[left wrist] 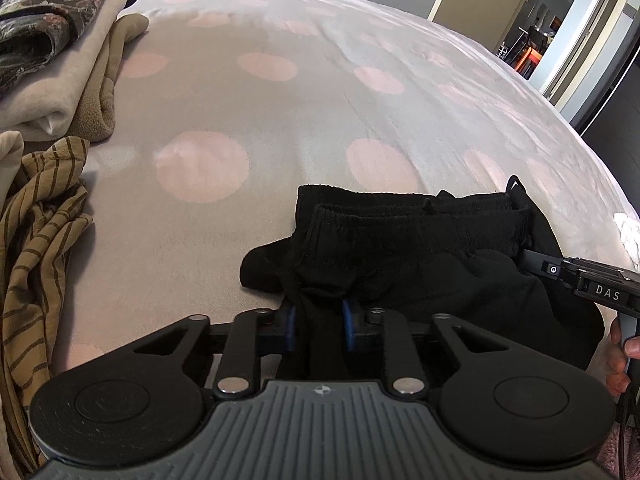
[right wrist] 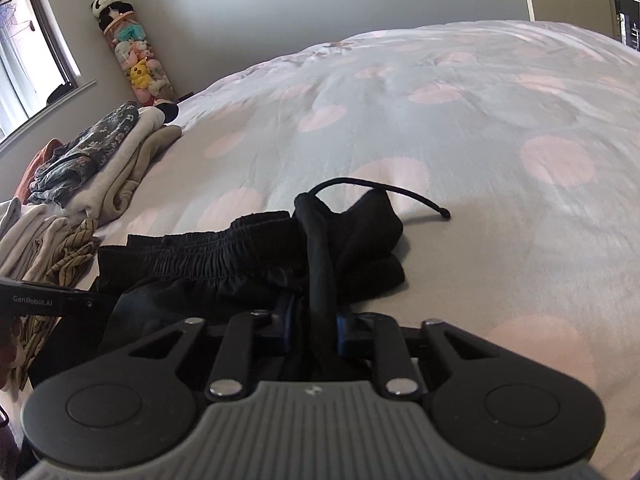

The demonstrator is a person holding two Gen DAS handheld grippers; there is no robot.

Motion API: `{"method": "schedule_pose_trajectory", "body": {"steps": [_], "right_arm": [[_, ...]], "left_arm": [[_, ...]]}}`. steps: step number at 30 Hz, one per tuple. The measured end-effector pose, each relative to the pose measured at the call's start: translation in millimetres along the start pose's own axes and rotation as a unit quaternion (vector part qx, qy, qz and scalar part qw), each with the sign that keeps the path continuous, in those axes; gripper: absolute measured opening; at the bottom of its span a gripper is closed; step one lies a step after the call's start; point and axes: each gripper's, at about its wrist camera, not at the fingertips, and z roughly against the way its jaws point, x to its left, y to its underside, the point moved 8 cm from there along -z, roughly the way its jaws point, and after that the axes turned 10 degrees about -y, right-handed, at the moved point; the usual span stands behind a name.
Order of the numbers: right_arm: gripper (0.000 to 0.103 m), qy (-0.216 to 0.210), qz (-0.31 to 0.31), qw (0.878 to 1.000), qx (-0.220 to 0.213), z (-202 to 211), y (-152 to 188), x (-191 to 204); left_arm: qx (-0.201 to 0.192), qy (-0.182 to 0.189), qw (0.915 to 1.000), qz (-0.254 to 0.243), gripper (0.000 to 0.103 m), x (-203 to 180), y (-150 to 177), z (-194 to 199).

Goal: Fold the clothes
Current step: 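Carry the black garment with both tools toward the folded clothes stack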

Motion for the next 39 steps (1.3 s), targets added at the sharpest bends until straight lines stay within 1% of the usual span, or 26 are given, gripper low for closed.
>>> {"method": "schedule_pose_trajectory", "body": {"steps": [5, 9, 11, 14, 17, 20, 23, 27, 29, 32, 35, 39], "right_arm": [[0.010, 0.008, 0.029, 0.999, -0.014, 12.1, -4.7, 13.8], [0.007, 0.001, 0.036, 0.999, -0.031, 30.4, -14.2, 29.9], [0.006, -0.009, 0.042, 0.998, -0.039, 40.6, -21.9, 42.9], [0.006, -0.012, 0.068, 0.996, -0.049, 54.3, -32.7, 68.4], [0.006, -0.029, 0.063, 0.995, -0.068, 68.7, -47.7, 94.6], [0.006, -0.047, 0.076, 0.992, -0.084, 80.1, -67.1, 127.4], [0.006, -0.076, 0.089, 0.989, -0.090, 85.2, -85.6, 168.9], [0.006, -0.125, 0.099, 0.983, -0.087, 80.7, -106.4, 235.5], [0.006, -0.154, 0.104, 0.979, -0.087, 75.2, -115.2, 271.5], [0.006, -0.185, 0.123, 0.971, -0.084, 63.6, -121.9, 325.7], [0.006, -0.205, 0.135, 0.967, -0.073, 46.8, -121.8, 372.0], [0.006, -0.224, 0.138, 0.963, -0.053, 19.0, -116.7, 420.5]], "left_arm": [[-0.014, -0.012, 0.9996, -0.023, 0.009, -7.2, -4.3, 12.9], [-0.041, -0.002, 0.9989, -0.023, 0.007, -6.5, -10.5, 35.7], [-0.059, 0.003, 0.9981, -0.018, 0.007, -4.8, -15.6, 51.1], [-0.089, 0.004, 0.9959, -0.011, 0.006, 1.2, -26.2, 77.6], [-0.115, 0.007, 0.9934, 0.006, 0.006, 13.8, -38.6, 107.5], [-0.140, -0.005, 0.9901, -0.004, 0.006, 30.0, -50.2, 142.9], [-0.158, -0.027, 0.9868, -0.019, 0.006, 55.6, -59.2, 182.6], [-0.172, -0.067, 0.9824, -0.028, 0.006, 102.1, -69.4, 239.9], [-0.179, -0.093, 0.9788, -0.034, 0.006, 124.7, -74.2, 268.3], [-0.186, -0.131, 0.9730, -0.037, 0.006, 157.8, -78.3, 302.8], [-0.187, -0.165, 0.9677, -0.037, 0.006, 190.7, -81.0, 328.1], [-0.175, -0.198, 0.9638, -0.033, 0.006, 229.8, -77.2, 342.8]]}}
